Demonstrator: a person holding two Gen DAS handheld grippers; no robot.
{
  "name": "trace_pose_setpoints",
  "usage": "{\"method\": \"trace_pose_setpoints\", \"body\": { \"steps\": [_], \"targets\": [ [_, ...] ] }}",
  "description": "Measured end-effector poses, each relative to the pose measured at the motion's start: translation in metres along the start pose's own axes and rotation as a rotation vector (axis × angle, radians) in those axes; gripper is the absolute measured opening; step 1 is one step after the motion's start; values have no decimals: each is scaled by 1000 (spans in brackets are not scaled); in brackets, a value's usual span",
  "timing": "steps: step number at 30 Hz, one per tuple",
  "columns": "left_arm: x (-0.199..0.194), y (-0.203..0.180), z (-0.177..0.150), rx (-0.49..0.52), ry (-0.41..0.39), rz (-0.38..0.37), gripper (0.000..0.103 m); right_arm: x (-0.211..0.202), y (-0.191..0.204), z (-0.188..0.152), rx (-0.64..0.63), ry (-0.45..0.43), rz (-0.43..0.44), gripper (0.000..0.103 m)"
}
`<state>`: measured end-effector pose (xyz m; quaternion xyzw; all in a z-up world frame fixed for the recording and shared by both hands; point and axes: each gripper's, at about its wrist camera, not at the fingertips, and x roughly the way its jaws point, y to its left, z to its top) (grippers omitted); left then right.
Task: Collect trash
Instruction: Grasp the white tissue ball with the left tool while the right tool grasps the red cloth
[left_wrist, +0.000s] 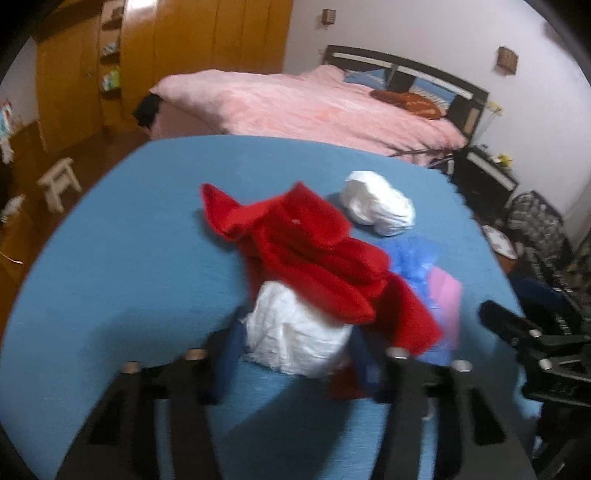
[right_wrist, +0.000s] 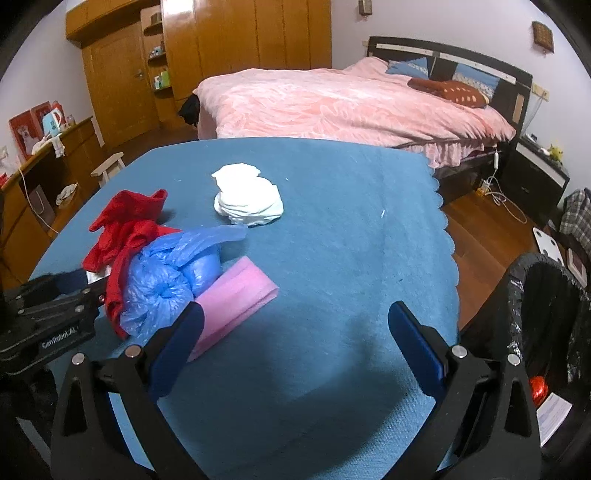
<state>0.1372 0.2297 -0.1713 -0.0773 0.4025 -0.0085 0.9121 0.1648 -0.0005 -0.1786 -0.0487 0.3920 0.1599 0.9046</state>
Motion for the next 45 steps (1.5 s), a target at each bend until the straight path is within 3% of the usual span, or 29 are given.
{"method": "trace_pose_setpoints", "body": {
  "steps": [9, 18, 25, 35, 40, 41, 45],
  "targets": [
    [-35, 5, -11, -7, -48, 22, 39, -9, 7, 6, -8, -26, 25, 97],
    [-64, 37, -14, -28, -81, 160, 39, -11, 34, 18, -26, -44, 95, 97],
    [-70, 52, -2, -55, -124, 200, 39, -4, 71, 33, -64, -60, 156, 95],
    [-76, 66, 6, -93, -157, 216, 39, 16, 117, 56, -138, -25, 238, 65],
    [-79, 70, 6, -104, -162, 214, 39, 30, 129, 56, -164, 41, 273, 28],
    [-79, 70, 6, -103, -163, 214, 39, 31, 129, 56, -162, 50, 286, 16],
    [-82, 69, 6, -96, -169, 218, 39, 21, 130, 56, -173, 29, 320, 9]
  ]
}}
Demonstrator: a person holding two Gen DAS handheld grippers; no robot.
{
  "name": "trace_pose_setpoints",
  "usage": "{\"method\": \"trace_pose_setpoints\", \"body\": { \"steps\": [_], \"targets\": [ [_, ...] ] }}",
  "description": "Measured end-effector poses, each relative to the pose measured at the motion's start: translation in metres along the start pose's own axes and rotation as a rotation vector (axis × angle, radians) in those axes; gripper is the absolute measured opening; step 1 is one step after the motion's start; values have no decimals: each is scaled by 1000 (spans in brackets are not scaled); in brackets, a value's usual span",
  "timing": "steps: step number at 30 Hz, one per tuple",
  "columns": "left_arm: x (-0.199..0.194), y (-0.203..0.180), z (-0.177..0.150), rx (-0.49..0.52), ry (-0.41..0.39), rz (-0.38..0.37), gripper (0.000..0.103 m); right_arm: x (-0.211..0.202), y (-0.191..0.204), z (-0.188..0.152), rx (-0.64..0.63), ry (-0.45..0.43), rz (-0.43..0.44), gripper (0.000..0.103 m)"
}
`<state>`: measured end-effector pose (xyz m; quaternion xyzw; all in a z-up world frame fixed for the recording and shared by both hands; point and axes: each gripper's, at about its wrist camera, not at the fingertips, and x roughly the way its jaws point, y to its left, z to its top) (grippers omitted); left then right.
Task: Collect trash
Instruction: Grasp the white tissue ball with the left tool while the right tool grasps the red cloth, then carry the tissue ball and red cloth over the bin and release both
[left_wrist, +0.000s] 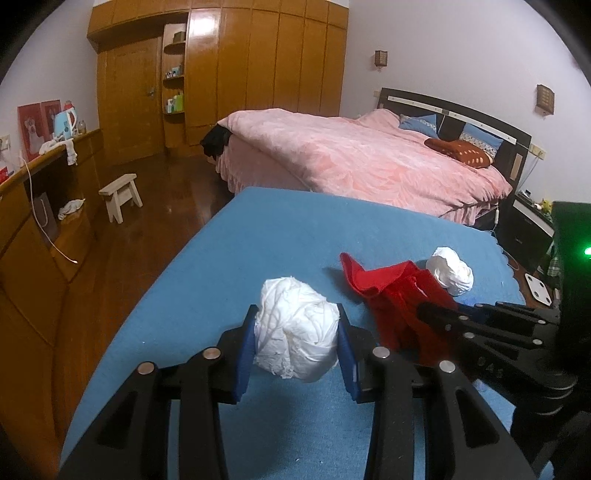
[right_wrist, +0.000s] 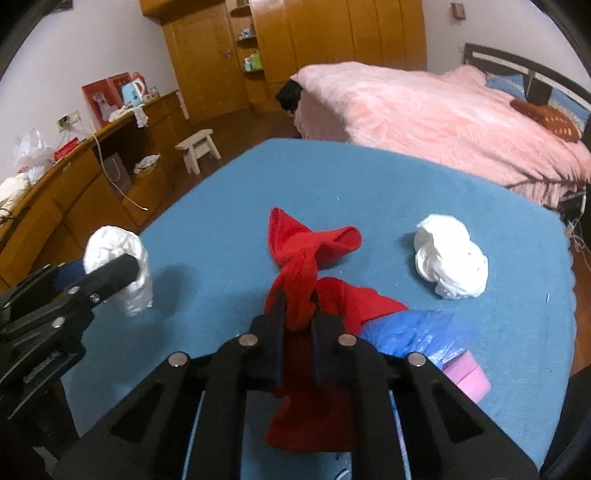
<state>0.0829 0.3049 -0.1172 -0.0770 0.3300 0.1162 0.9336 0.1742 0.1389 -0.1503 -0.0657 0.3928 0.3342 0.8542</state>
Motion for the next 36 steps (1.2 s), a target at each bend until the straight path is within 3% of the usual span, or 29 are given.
{"method": "trace_pose_setpoints", "body": {
  "steps": [13, 28, 36],
  "targets": [
    [-21, -13, 15, 12, -38, -17, 39, -72, -14, 18, 43, -121, 77, 8],
    [-48, -71, 35, 63, -84, -130, 39, -166, -59, 15, 86, -250, 44, 8],
    [-50, -104, 34, 94, -80, -177, 39, -184, -89, -2, 122, -255, -7, 8]
  ]
}}
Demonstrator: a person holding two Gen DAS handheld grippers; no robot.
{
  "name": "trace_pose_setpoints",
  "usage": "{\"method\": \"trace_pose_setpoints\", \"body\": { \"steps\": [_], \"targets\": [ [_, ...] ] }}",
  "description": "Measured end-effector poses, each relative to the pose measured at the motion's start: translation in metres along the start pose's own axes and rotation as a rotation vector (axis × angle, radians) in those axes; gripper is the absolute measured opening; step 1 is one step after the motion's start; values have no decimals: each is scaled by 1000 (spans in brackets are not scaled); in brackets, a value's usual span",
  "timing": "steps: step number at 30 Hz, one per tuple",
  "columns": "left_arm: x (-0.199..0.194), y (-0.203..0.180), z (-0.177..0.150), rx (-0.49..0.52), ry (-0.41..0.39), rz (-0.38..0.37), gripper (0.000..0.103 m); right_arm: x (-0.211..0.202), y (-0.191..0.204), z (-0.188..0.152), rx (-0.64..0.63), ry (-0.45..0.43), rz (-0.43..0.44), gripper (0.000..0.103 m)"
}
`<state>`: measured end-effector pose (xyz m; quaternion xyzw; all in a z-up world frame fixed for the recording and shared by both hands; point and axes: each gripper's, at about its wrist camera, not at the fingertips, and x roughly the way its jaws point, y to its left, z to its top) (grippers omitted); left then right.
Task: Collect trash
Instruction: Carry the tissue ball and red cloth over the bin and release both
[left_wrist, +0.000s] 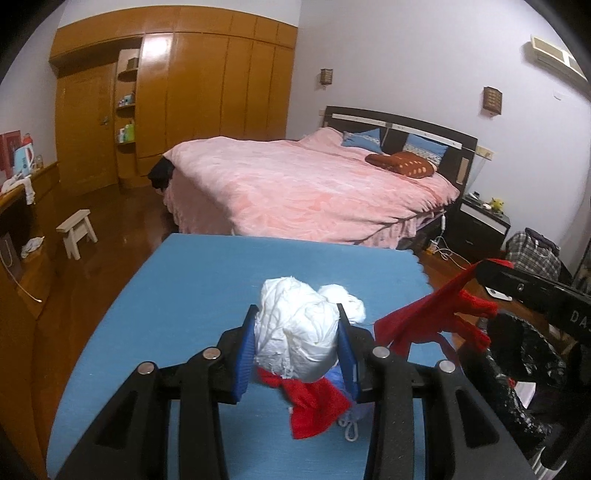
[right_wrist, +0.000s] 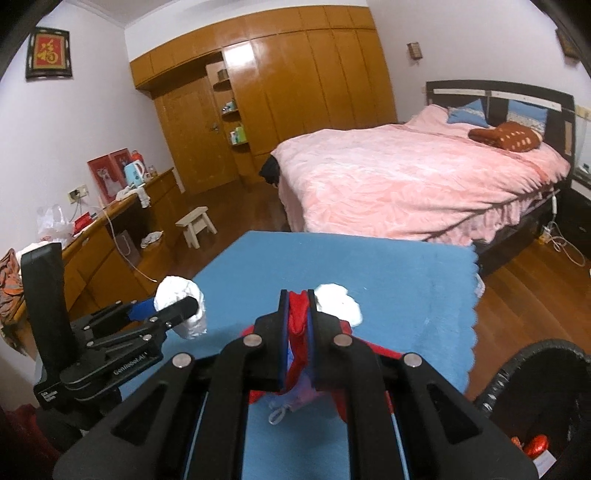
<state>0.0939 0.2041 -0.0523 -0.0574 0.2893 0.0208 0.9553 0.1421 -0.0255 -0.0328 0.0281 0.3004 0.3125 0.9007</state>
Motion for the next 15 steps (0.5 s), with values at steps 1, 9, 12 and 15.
{"method": "trace_pose_setpoints", "body": {
  "steps": [1, 9, 12, 15],
  "targets": [
    [1, -5, 0, 5, 2, -6, 39, -2, -5, -2, 10, 1, -5, 8],
    [3, -49, 10, 70, -7, -63, 39, -33, -32, -2, 40, -41, -62, 8],
    [3, -67, 13, 94, -15, -84, 39, -50, -45, -2, 48, -62, -95, 8],
    [4, -88, 17, 109, -18, -115, 39, -69, -61, -3, 63, -78, -130, 8]
  ]
}}
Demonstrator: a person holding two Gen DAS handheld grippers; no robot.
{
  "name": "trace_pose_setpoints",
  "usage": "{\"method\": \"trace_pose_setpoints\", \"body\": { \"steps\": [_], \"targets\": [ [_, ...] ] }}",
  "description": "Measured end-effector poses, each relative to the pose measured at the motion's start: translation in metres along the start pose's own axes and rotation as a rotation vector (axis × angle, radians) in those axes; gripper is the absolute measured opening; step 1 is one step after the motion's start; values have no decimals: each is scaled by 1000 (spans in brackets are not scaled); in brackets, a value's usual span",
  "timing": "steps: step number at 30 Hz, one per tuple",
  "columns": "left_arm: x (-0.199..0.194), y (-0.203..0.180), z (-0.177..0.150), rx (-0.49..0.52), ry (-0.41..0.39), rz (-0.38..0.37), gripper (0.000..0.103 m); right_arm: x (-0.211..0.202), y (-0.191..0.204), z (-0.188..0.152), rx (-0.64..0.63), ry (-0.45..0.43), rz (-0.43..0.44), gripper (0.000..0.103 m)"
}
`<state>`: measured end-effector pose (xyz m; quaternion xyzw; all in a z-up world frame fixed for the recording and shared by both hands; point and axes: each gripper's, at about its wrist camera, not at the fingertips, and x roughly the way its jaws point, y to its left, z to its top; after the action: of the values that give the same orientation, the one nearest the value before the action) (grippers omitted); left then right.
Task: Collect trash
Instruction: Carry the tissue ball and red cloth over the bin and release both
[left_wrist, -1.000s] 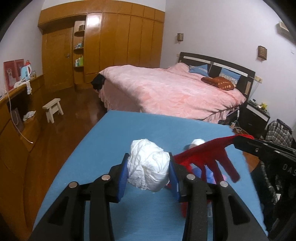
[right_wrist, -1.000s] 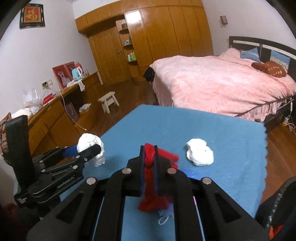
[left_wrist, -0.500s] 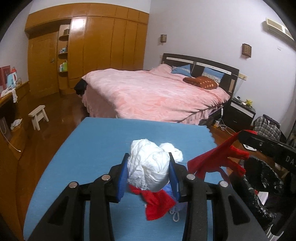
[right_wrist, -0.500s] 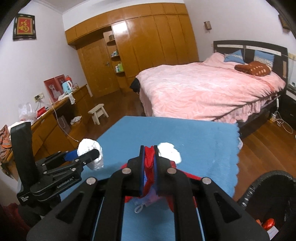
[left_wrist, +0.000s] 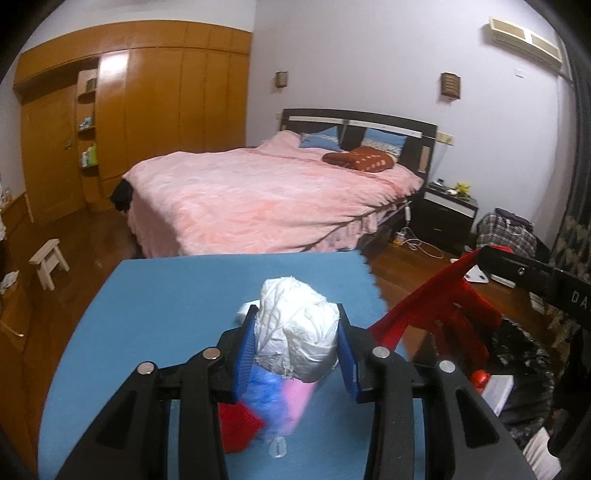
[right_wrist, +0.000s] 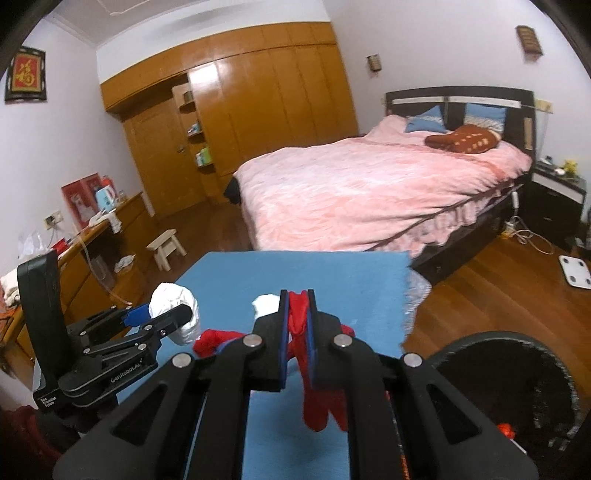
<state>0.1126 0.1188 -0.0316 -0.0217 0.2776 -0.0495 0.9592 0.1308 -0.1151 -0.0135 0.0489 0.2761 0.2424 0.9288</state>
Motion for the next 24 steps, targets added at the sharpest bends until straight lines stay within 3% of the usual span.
{"method": "trace_pose_setpoints", "body": {
  "steps": [11, 24],
  "targets": [
    [11, -98, 14, 70, -14, -148, 39, -65, -77, -5, 40, -44, -169, 8],
    [27, -213, 2, 182, 7, -315, 39, -120, -165, -48, 147, -48, -345, 8]
  ]
}}
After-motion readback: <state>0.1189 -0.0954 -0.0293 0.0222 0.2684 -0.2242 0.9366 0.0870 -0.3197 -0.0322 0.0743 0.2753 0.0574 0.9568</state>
